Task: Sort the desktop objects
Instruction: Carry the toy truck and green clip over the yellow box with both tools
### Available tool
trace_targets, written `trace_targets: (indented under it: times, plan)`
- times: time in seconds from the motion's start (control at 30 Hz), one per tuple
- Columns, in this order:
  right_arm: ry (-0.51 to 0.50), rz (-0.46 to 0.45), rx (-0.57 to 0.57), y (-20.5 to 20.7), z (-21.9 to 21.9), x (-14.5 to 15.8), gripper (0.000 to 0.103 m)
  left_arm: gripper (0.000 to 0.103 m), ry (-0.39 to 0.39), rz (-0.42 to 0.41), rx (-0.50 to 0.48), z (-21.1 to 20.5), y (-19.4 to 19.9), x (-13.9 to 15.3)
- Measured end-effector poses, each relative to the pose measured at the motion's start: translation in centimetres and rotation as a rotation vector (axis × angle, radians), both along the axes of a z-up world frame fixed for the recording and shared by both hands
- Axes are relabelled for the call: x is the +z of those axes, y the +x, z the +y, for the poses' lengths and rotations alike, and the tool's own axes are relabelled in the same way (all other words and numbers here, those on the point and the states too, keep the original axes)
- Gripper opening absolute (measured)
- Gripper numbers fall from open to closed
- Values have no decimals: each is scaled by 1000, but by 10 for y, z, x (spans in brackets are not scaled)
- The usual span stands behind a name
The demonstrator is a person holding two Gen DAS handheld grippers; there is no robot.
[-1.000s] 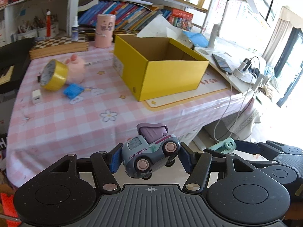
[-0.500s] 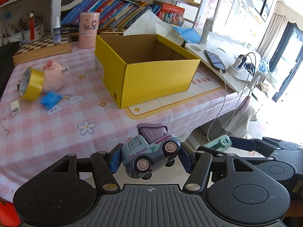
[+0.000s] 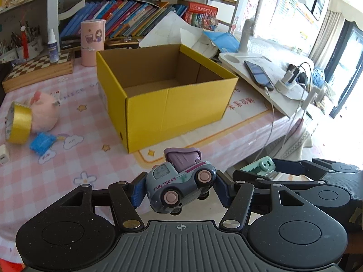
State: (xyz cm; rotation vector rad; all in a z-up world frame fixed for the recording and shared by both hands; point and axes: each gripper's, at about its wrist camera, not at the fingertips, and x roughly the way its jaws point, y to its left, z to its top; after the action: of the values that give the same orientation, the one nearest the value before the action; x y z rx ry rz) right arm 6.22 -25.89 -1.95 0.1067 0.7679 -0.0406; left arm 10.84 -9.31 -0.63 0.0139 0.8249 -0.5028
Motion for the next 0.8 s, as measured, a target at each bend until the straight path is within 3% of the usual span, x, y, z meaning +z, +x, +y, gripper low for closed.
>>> trace_targets:
  times: [0.23,0.8]
  plan:
    - [-19,-32,29,23,-22,9,67,61,-11,-46,42,-19,19,11]
    - [-79,-230,171,101,-55,63,67,61,-3,-231,165,-43,83,53]
